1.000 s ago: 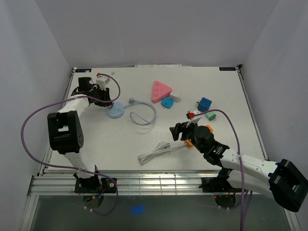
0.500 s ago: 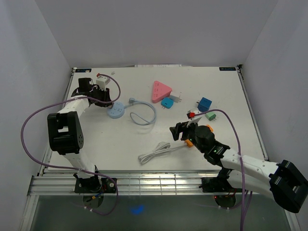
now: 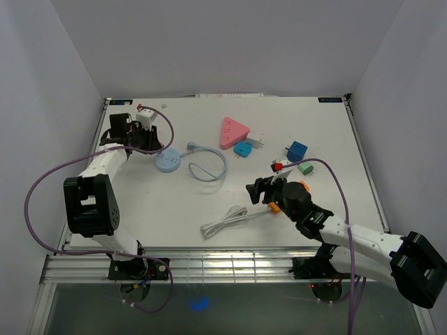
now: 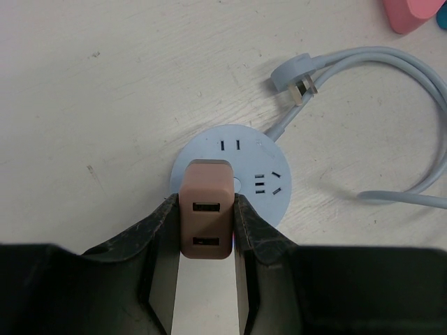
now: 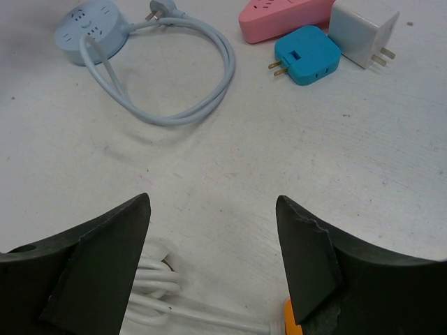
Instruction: Insert the plug
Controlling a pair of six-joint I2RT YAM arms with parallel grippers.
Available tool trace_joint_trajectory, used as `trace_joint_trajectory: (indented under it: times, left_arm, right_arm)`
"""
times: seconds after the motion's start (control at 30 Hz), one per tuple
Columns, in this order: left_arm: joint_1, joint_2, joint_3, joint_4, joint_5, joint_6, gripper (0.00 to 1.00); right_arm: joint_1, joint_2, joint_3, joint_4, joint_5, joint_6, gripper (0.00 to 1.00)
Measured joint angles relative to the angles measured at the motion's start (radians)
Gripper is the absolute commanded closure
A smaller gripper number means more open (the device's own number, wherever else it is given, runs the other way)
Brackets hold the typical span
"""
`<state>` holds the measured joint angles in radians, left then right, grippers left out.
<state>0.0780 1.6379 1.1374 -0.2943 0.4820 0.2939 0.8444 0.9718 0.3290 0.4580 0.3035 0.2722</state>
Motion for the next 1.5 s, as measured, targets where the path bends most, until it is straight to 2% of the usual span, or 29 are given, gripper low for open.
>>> trace_joint_trajectory:
  times: [0.73, 1.5]
  left_arm:
    - [0.000, -0.029, -0.052, 0.010, -0.010, -0.002, 1.00]
    - [0.000, 0.027, -0.051, -0.005, -0.014, 0.009, 1.00]
  right_arm:
    - [-0.001, 0.035, 0.000, -0.004, -0.018, 0.009, 0.22]
    - [-0.013, 0.035, 0.000, -0.005, -0.023, 0.010, 0.21]
